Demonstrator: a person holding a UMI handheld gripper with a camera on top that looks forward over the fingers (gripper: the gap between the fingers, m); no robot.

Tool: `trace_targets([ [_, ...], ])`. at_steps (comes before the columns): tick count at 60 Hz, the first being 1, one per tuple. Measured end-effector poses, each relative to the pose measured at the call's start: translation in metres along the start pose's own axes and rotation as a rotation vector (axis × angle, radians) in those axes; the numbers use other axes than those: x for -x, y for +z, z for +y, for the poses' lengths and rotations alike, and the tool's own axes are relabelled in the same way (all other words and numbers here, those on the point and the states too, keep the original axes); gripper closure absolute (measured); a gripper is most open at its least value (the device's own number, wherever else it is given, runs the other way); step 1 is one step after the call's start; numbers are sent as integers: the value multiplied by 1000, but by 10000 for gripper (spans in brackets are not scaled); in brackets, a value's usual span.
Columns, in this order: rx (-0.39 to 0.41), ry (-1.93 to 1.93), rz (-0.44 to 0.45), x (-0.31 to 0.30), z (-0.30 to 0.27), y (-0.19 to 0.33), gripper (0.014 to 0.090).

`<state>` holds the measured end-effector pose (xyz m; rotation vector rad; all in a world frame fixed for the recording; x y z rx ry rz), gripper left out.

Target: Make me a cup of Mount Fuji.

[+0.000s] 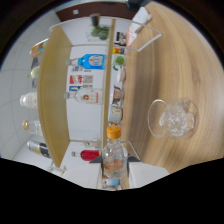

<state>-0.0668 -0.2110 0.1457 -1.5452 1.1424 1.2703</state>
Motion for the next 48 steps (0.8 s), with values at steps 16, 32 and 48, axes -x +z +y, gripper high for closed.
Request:
trace_targets([
  [16, -77, -907, 109, 48, 50, 5, 695],
  [32, 36, -1324, 318, -43, 110, 49, 698],
  [48, 126, -1355, 457, -108, 121, 65, 696],
])
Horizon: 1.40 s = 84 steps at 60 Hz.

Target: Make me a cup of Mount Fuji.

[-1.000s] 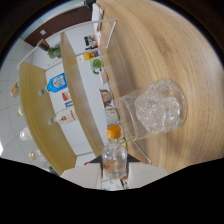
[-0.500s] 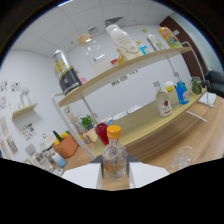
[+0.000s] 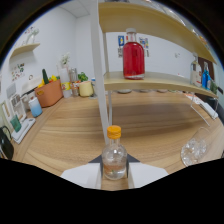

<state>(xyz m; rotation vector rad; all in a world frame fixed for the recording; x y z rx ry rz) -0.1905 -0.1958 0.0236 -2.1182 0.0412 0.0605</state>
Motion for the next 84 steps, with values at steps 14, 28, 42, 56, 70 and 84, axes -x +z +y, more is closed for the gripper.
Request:
trace_targets([
  [14, 98, -8, -10, 6, 16, 7, 690],
  [28, 98, -12, -10, 5, 21, -2, 679],
  [42, 96, -58, -38, 4, 28, -15, 555],
  [56, 23, -54, -149, 3, -4, -62, 195],
  [70, -112, -77, -157, -70, -50, -129, 185],
  [84, -95, -80, -56, -190, -49, -144, 191],
])
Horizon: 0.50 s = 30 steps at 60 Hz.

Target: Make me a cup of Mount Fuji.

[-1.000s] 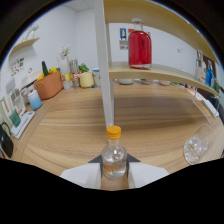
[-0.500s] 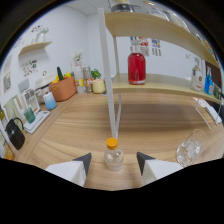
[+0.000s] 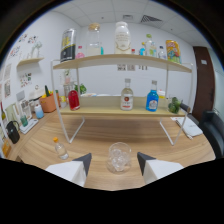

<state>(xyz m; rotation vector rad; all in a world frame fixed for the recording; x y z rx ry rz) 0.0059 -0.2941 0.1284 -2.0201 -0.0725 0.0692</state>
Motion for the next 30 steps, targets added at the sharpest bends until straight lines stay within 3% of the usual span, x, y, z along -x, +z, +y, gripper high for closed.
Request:
trace_targets([
  [18, -152, 31, 43, -88, -103, 33, 195],
  [30, -196, 42, 40, -118, -142, 81, 235],
])
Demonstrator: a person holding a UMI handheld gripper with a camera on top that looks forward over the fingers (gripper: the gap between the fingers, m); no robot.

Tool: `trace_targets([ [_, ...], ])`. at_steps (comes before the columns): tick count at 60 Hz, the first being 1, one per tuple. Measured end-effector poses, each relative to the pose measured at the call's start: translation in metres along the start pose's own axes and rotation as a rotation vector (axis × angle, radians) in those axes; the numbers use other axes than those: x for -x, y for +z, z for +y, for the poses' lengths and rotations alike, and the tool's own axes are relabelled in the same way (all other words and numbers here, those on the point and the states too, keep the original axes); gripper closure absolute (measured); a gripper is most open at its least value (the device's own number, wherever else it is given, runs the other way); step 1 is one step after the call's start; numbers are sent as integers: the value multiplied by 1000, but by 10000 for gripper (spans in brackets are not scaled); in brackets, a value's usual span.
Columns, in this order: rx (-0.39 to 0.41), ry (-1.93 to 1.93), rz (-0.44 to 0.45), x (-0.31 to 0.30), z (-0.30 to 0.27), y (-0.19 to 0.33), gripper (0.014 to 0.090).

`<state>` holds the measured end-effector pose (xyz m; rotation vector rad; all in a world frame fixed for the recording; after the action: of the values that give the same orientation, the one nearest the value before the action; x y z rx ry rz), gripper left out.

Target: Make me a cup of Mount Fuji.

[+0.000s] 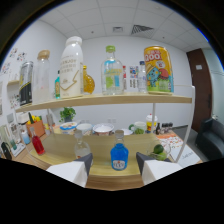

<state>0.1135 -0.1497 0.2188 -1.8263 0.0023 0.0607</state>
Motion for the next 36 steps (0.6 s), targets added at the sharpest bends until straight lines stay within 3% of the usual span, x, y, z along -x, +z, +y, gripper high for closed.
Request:
trace_targets([
  [8, 34, -5, 7, -11, 8, 33, 361],
  [14, 87, -11, 8, -16, 21, 52, 521],
  [19, 86, -4, 4, -16, 21, 58, 666],
  [36, 80, 34, -3, -16, 12, 40, 684],
])
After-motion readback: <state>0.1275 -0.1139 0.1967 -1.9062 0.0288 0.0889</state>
